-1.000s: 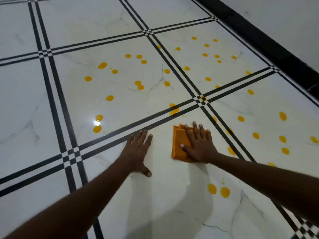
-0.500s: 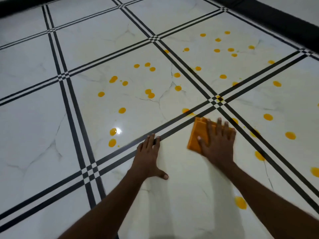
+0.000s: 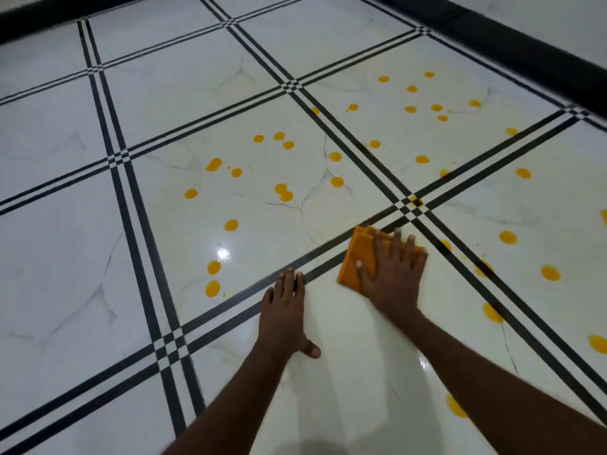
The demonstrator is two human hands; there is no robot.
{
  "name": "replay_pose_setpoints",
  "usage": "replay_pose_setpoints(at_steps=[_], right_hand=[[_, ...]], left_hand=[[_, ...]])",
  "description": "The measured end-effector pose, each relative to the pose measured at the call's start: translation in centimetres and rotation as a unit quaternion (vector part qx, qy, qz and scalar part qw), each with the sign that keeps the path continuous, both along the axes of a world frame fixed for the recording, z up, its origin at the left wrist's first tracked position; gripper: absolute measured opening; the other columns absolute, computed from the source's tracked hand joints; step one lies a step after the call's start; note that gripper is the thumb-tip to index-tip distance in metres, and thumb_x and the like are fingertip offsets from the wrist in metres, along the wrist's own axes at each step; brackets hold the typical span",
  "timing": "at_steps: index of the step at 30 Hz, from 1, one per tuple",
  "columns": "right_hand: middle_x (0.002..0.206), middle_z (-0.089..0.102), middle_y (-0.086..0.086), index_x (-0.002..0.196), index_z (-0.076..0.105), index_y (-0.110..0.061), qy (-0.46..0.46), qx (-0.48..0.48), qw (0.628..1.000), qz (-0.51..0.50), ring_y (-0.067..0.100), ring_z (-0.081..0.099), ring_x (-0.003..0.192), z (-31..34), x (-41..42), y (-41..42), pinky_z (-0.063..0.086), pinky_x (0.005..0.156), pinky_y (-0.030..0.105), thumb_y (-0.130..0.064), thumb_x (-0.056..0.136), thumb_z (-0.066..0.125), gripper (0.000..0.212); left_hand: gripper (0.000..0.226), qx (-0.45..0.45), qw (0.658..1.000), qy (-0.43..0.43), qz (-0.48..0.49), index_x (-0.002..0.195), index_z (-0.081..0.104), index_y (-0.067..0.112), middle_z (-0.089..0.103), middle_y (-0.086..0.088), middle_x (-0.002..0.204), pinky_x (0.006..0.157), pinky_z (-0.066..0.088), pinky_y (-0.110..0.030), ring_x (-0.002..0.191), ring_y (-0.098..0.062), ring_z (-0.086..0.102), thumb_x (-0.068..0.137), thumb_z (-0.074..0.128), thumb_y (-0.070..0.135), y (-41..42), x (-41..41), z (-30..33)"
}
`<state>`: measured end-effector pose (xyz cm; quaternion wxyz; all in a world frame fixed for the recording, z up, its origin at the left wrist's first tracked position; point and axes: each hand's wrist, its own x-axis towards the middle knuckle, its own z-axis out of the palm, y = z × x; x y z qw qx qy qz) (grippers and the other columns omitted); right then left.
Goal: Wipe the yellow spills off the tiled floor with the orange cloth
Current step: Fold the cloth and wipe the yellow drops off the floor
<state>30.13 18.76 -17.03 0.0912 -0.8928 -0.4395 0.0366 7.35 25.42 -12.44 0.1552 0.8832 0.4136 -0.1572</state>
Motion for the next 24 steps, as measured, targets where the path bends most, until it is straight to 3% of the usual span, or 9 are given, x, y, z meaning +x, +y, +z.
replay_pose_setpoints(at_steps=[3,5,9,12,15,18,21,24], right_hand=[[0.172,0.01,0.012,0.164,0.009,-0.031,0.012,-0.012,0.989,0.145,0.041,0.009,0.157,-0.2,-3.1,1.5,0.005,0.125,0.062,-0.074,0.095,0.028,0.084],[0.171,0.014,0.011,0.164,0.011,-0.033,0.014,-0.021,0.979,0.2,0.04,0.013,0.156,-0.4,-0.2,3.7,0.008,0.124,0.061,-0.075,0.095,0.023,0.082],[0.165,0.027,0.02,0.162,0.019,-0.026,-0.02,-0.02,0.999,0.025,0.046,0.023,0.151,-0.5,7.7,1.0,0.017,0.12,0.067,-0.071,0.098,0.017,0.079],[0.168,0.019,0.02,0.163,0.018,-0.024,-0.009,-0.006,0.999,-0.031,0.047,0.016,0.153,-0.4,4.1,-3.9,0.011,0.122,0.066,-0.07,0.096,0.023,0.081],[0.17,0.014,0.016,0.164,0.016,-0.028,-0.009,-0.008,0.995,0.094,0.044,0.013,0.155,-0.5,-1.3,-2.4,0.008,0.124,0.063,-0.072,0.095,0.026,0.082],[0.171,0.014,0.011,0.163,0.012,-0.035,0.007,-0.017,0.983,0.183,0.039,0.012,0.157,-0.3,0.9,1.8,0.007,0.124,0.061,-0.075,0.095,0.023,0.08],[0.167,0.025,0.016,0.161,0.025,-0.03,-0.015,-0.018,0.999,0.034,0.042,0.02,0.154,-0.5,6.3,-0.4,0.015,0.122,0.063,-0.071,0.096,0.026,0.077],[0.166,0.027,0.021,0.16,0.03,-0.021,-0.021,0.022,0.998,-0.062,0.045,0.022,0.151,-0.3,5.6,-6.5,0.019,0.119,0.066,-0.069,0.096,0.025,0.079]], left_hand=[[0.156,0.0,1.0,-0.01,-0.004,0.155,-0.017,0.013,-0.021,-0.009,0.163,0.122,-0.002,-0.042,0.151,-0.027,-0.017,0.049,0.082,0.07,0.2,-0.6,-0.1],[0.156,-0.009,1.0,-0.013,-0.011,0.155,-0.019,0.015,-0.023,-0.007,0.163,0.121,-0.003,-0.04,0.151,-0.025,-0.019,0.049,0.081,0.071,0.4,-0.8,-0.6],[0.157,-0.009,1.0,-0.005,-0.018,0.155,-0.018,0.012,-0.022,-0.008,0.163,0.122,0.0,-0.042,0.151,-0.026,-0.017,0.048,0.081,0.073,0.5,-0.7,0.0],[0.157,-0.026,1.0,0.002,-0.015,0.154,-0.018,0.009,-0.022,-0.011,0.163,0.122,-0.001,-0.044,0.151,-0.028,-0.019,0.05,0.083,0.07,0.2,0.0,0.8],[0.156,-0.039,0.999,0.014,-0.014,0.154,-0.02,0.009,-0.025,-0.013,0.162,0.121,-0.003,-0.046,0.149,-0.03,-0.023,0.052,0.082,0.07,0.2,0.1,0.8],[0.154,-0.013,0.999,0.018,-0.028,0.155,-0.015,0.01,-0.022,-0.014,0.162,0.121,0.001,-0.047,0.15,-0.031,-0.018,0.052,0.079,0.074,0.0,-0.2,0.2],[0.149,0.0,0.999,0.002,-0.039,0.156,-0.01,0.011,-0.016,-0.017,0.163,0.121,0.008,-0.049,0.152,-0.033,-0.01,0.053,0.078,0.073,-1.0,1.8,0.5],[0.148,-0.03,0.997,-0.024,-0.06,0.156,-0.01,0.012,-0.018,-0.015,0.163,0.122,0.0,-0.049,0.151,-0.031,-0.014,0.055,0.078,0.073,-2.4,5.2,0.9]])
